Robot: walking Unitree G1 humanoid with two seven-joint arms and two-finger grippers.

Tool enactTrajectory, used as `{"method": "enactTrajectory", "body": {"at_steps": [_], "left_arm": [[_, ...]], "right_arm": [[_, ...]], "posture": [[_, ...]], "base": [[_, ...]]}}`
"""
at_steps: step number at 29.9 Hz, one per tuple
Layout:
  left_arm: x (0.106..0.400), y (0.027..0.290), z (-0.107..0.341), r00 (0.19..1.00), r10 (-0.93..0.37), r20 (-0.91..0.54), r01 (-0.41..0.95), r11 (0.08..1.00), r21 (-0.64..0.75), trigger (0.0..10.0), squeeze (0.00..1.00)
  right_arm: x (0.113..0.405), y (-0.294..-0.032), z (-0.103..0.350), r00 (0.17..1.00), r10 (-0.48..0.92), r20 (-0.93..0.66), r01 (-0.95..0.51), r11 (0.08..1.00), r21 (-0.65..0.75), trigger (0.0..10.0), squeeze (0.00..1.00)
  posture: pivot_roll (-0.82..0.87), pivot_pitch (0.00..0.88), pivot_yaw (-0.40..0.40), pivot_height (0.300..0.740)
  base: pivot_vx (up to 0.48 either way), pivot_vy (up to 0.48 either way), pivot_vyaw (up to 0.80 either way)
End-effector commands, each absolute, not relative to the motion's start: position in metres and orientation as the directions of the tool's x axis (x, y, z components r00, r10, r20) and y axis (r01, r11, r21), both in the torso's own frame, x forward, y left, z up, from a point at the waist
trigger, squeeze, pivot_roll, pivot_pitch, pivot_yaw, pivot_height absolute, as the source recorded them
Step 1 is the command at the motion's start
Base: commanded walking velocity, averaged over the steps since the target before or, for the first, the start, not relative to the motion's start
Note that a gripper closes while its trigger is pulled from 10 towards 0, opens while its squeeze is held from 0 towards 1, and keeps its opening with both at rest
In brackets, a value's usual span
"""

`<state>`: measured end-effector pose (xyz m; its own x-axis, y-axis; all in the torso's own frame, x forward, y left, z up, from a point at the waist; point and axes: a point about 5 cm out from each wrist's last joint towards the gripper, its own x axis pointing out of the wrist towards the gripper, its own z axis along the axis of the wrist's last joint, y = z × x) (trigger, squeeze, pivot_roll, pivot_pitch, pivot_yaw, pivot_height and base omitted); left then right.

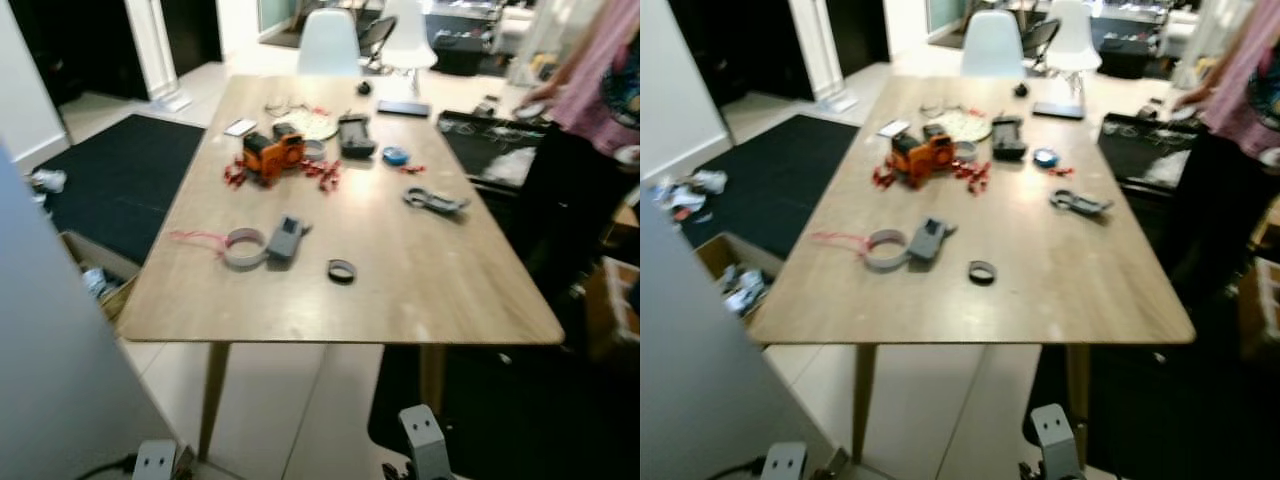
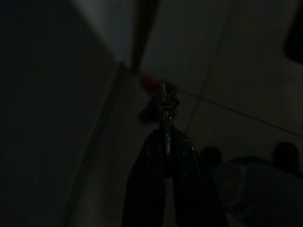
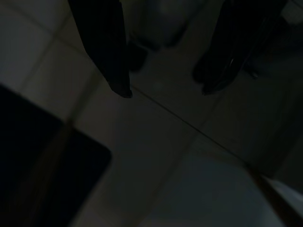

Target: Hang keys on a hook

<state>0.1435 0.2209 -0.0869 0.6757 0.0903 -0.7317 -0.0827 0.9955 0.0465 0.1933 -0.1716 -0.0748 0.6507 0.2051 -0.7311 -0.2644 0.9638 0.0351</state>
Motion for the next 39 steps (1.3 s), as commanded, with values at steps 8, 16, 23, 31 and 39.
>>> {"method": "enactTrajectory", "body": {"at_steps": [8,16,23,31,39], "left_arm": [[0.144,0.215,-0.088,0.681,0.073,-0.728,-0.07,0.997,0.035,10.0,0.0],[0.143,0.217,-0.087,0.685,0.093,-0.723,-0.083,0.995,0.049,10.0,0.0],[0.144,0.219,-0.087,0.687,0.116,-0.718,-0.125,0.991,0.04,10.0,0.0],[0.151,0.214,-0.084,0.709,0.108,-0.697,-0.117,0.993,0.036,10.0,0.0],[0.154,0.211,-0.082,0.732,0.098,-0.675,-0.106,0.994,0.03,10.0,0.0]], "right_arm": [[0.188,-0.174,-0.078,0.636,0.199,-0.745,-0.25,0.967,0.045,10.0,0.0],[0.188,-0.175,-0.078,0.637,0.192,-0.747,-0.24,0.97,0.046,10.0,0.0],[0.189,-0.175,-0.077,0.638,0.193,-0.745,-0.242,0.969,0.044,10.0,0.0],[0.191,-0.173,-0.076,0.632,0.206,-0.747,-0.3,0.954,0.009,10.0,0.0],[0.192,-0.173,-0.075,0.631,0.21,-0.747,-0.314,0.95,0.002,10.0,0.0]], "posture": [[0.06,0.05,-0.041,0.74],[0.06,0.053,-0.044,0.74],[0.06,0.052,-0.045,0.74],[0.06,0.052,-0.047,0.74],[0.06,0.049,-0.048,0.74]], "base": [[0.0,0.0,-0.8],[0.0,0.0,-0.34],[0.0,0.0,0.0],[0.0,0.0,0.0],[0.0,0.0,0.35]]}}
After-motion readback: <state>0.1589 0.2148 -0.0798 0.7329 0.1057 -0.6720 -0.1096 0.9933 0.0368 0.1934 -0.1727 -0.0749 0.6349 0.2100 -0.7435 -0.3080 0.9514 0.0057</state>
